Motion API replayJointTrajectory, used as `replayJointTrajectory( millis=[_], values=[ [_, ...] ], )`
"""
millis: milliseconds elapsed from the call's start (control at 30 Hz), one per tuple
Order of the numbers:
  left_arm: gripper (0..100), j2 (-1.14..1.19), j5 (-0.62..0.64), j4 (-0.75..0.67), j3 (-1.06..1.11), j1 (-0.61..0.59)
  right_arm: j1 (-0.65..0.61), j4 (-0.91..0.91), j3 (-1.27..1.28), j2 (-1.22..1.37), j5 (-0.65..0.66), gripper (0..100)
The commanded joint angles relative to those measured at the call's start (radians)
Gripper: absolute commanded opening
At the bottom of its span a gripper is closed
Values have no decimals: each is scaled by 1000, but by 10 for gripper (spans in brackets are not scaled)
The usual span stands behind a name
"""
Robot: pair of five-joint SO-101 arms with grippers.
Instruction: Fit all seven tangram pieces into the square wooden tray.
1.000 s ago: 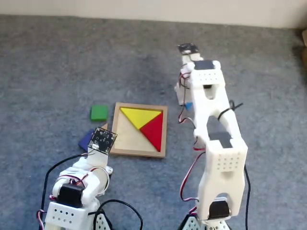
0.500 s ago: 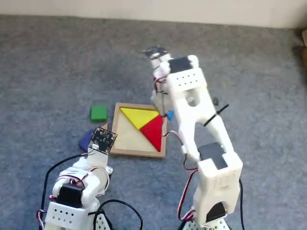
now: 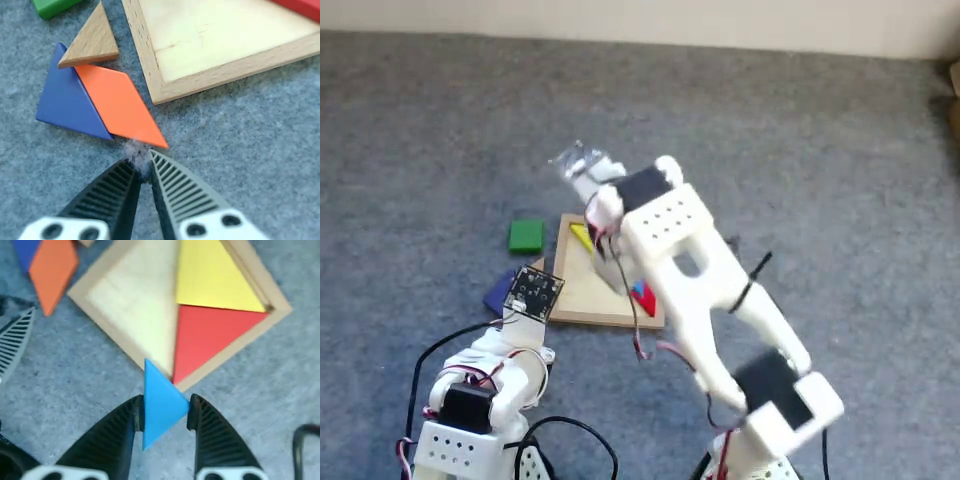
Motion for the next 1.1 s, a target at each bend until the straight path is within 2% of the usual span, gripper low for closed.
replayJointTrajectory(
  millis=[0,100,233,300,500,767,1067],
  values=[
    [12,-36,5,6,21,-5,-54,-208,237,-179,11,84],
    [12,-36,5,6,21,-5,-62,-351,392,-245,26,84],
    [12,-36,5,6,21,-5,-62,-483,565,-329,215,84],
    [12,-36,5,6,21,-5,-62,-533,639,-375,264,84],
    [12,-36,5,6,21,-5,-58,-671,783,-484,233,84],
    [12,-36,5,6,21,-5,-58,-840,908,-499,233,85],
    [12,-36,5,6,21,-5,-59,-880,932,-499,235,110]
  ],
)
